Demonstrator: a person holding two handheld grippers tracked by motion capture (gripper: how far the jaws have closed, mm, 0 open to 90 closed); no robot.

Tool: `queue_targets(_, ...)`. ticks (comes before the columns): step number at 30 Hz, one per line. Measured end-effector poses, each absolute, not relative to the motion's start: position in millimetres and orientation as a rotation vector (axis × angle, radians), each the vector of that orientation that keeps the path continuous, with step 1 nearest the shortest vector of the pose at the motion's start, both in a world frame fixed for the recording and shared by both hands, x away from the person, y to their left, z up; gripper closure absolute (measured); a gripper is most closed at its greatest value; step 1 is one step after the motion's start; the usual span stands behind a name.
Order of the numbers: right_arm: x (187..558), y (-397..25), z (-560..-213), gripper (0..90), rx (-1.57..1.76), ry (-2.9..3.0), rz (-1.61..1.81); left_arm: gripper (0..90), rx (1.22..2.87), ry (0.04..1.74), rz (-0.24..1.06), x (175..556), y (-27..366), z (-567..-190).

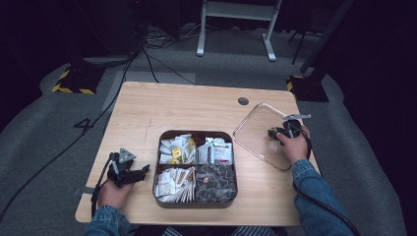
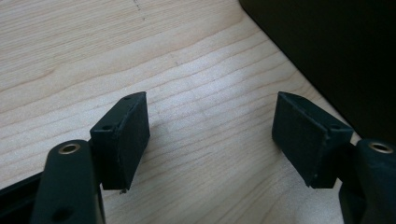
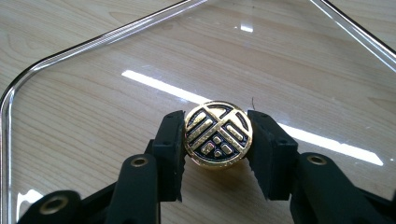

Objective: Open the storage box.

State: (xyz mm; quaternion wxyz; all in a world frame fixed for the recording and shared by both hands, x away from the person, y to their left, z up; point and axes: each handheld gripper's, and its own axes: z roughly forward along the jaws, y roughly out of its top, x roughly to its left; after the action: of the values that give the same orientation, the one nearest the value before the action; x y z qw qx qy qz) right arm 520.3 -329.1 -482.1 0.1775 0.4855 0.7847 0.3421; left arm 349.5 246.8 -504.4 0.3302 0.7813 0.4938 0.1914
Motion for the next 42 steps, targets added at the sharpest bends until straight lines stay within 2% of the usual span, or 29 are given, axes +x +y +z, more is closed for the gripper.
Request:
queue_targets(7, 520.0, -330.1, -484.6, 57.5, 1.379, 2.221, 0.969, 28.0, 2.044, 1.292, 0.502, 349.5, 246.9, -504.4)
queue_targets(10, 518.8, -331.0, -479.9, 48.9, 1.39, 2.178, 1.022, 28.0, 2.044, 1.292, 0.502, 349.5, 246.9, -504.4)
queue_targets(14, 514.8, -329.8, -470.6, 45.3, 1.368, 2.154, 1.056, 27.7, 2.043, 1.296, 0.505, 348.9, 245.8, -504.3)
queue_targets(20, 498.2, -322.2, -458.5, 49.2, 1.294, 2.181, 1.16, 27.5, 2.05, 1.282, 0.501, 347.5, 244.4, -504.4)
queue_targets(28, 475.1, -306.6, -432.8, 44.5, 1.232, 2.17, 1.356, 27.2, 2.051, 1.28, 0.499, 348.0, 243.9, -504.5)
queue_targets(42, 434.3, -262.6, -400.0, 48.0, 1.198, 2.252, 1.463, 25.9, 2.061, 1.26, 0.48, 348.1, 245.0, -504.4)
